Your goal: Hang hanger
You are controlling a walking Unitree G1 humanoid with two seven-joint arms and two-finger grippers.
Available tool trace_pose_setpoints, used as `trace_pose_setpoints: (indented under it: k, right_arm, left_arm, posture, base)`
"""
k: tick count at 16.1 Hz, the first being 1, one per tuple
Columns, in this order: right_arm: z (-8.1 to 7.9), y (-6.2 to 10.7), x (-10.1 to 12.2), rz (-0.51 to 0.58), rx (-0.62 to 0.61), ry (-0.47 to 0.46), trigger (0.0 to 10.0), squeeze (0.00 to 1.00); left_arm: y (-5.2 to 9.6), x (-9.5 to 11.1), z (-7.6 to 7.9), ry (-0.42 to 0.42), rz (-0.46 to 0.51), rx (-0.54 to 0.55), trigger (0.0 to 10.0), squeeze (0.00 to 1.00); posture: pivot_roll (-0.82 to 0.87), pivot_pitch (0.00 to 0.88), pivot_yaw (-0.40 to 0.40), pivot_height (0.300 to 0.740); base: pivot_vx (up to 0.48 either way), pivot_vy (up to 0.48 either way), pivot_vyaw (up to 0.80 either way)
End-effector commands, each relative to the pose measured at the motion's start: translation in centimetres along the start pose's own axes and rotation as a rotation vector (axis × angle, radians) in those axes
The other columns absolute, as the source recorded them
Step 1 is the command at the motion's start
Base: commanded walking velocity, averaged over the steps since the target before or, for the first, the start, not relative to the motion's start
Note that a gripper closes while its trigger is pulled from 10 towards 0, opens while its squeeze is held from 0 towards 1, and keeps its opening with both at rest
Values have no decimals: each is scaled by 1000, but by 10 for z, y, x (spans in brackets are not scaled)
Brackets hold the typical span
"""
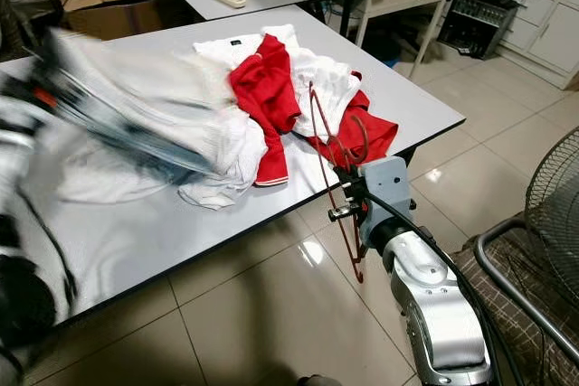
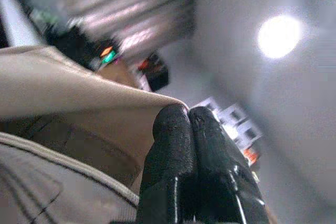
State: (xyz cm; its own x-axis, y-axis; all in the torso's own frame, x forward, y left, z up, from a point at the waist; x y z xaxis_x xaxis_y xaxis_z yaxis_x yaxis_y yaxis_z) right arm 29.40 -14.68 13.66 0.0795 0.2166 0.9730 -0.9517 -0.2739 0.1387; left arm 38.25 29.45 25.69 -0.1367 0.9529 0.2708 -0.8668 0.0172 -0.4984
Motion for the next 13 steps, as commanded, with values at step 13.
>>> trace_pose_setpoints:
  k: [13]
  right_arm:
    - [2, 0, 2, 13, -5, 14, 10000, 0]
  left_arm:
    - [96, -79, -81, -611, -776, 256, 0, 0]
  posture:
    - [-137, 0, -19, 740]
  base:
    - [0, 0, 0]
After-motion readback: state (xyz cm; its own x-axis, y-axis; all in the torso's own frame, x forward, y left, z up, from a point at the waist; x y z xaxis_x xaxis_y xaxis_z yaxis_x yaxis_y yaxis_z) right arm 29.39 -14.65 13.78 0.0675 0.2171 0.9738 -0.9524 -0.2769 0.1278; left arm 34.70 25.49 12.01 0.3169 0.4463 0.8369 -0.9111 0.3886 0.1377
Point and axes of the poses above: a point about 5 cm out from each wrist's last joint towards the gripper, its own y axis pointing back from the gripper into the wrist, its own x axis along the axis of the wrist's last joint, z = x × y, the point moved 4 cm from there along -y, pointing out of the wrist towards the gripper, and after that the axes turned 5 degrees about y, right-handed, at the moved point
